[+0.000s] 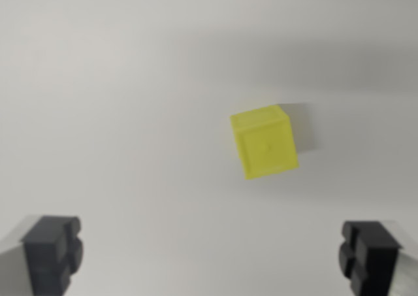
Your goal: Pick yellow cube
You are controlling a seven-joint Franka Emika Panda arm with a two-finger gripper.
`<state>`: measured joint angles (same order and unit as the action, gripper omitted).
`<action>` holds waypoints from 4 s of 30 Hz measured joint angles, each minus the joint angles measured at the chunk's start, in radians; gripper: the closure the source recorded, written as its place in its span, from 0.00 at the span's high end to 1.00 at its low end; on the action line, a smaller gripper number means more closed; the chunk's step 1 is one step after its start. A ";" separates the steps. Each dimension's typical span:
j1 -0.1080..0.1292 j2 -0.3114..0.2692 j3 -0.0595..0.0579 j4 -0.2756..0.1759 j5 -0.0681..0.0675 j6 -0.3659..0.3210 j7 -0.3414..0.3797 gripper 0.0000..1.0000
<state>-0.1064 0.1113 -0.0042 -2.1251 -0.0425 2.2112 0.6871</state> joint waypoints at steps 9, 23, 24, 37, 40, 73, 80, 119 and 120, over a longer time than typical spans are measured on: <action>-0.015 0.019 0.000 -0.040 0.002 0.063 -0.040 1.00; -0.038 0.057 0.000 -0.093 0.006 0.160 -0.104 1.00; -0.040 0.060 0.000 -0.097 0.007 0.167 -0.108 1.00; -0.062 0.107 0.000 -0.135 0.012 0.256 -0.170 1.00; -0.067 0.119 0.000 -0.143 0.013 0.276 -0.184 1.00; -0.124 0.279 0.001 -0.190 0.037 0.492 -0.353 1.00; -0.130 0.307 0.000 -0.191 0.041 0.521 -0.374 1.00; -0.131 0.377 0.000 -0.176 0.048 0.577 -0.388 0.00; -0.131 0.370 0.000 -0.178 0.048 0.573 -0.387 0.00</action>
<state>-0.2378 0.4817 -0.0039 -2.3033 0.0057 2.7837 0.2997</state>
